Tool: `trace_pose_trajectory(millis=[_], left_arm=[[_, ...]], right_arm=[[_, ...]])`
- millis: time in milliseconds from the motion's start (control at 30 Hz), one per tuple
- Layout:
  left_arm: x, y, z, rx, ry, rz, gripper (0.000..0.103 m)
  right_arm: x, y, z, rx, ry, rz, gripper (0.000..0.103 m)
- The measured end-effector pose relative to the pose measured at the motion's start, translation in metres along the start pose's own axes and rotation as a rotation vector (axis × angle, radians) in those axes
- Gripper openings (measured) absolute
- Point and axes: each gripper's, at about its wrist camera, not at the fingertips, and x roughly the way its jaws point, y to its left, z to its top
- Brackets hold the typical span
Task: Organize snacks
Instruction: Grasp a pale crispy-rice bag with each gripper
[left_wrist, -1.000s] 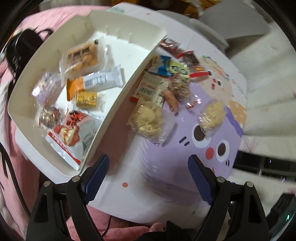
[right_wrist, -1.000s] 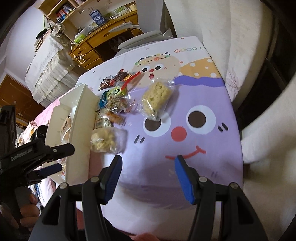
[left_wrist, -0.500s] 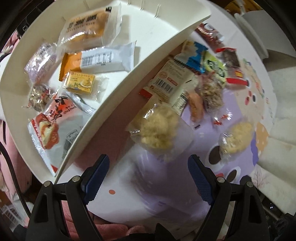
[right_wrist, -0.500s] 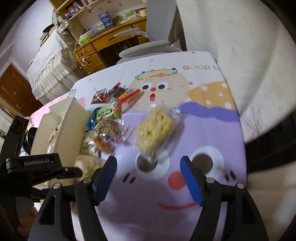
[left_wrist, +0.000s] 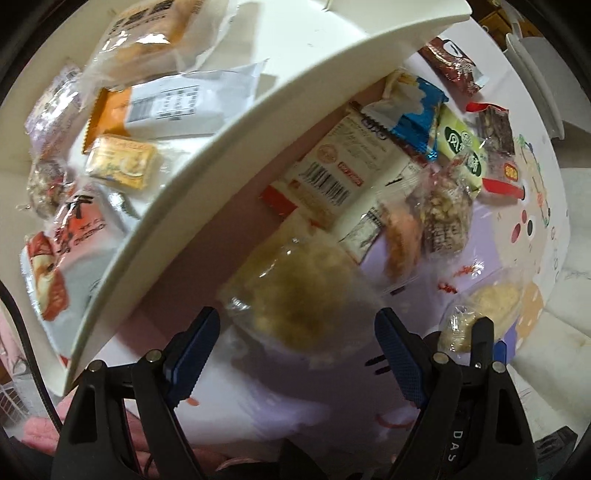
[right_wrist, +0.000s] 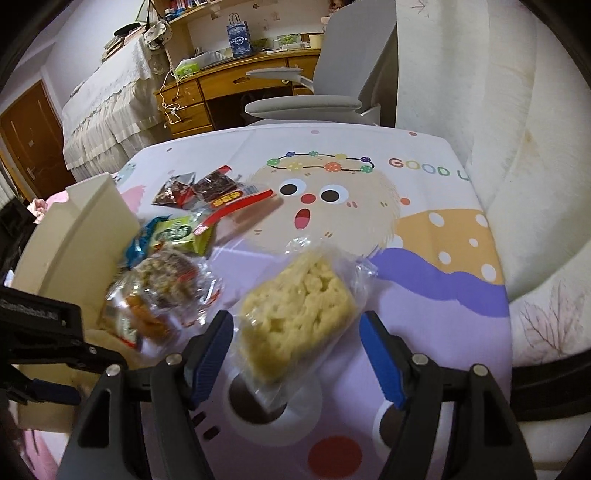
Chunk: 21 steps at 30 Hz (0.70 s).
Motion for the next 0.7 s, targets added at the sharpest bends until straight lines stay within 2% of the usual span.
trace_pose_trajectory(millis=[67, 200, 333, 567, 700], left_arm=[[0.005, -0.002, 0.001, -0.013, 0.000, -0.015, 0.085], [0.014, -0.002, 0.004, -0.030, 0.004, -0.042, 0.078], [0.020, -0.006, 0.012, -0.024, 0.002, -0.065, 0.068], [0.026, -0.008, 0.022, -0.018, 0.002, -0.092, 0.058], [0.024, 0.000, 0.024, -0.012, 0.000, -0.098, 0.054]], right_arm=[[0.005, 0.000, 0.002, -0.002, -0.003, 0.008, 0.071], [0.010, 0.002, 0.005, -0.016, -0.019, 0.009, 0.072], [0.018, 0.005, 0.007, -0.027, -0.002, 0.008, 0.076], [0.030, 0.012, 0.009, -0.051, -0.003, -0.012, 0.086], [0.032, 0.017, 0.009, -0.067, -0.028, -0.039, 0.087]])
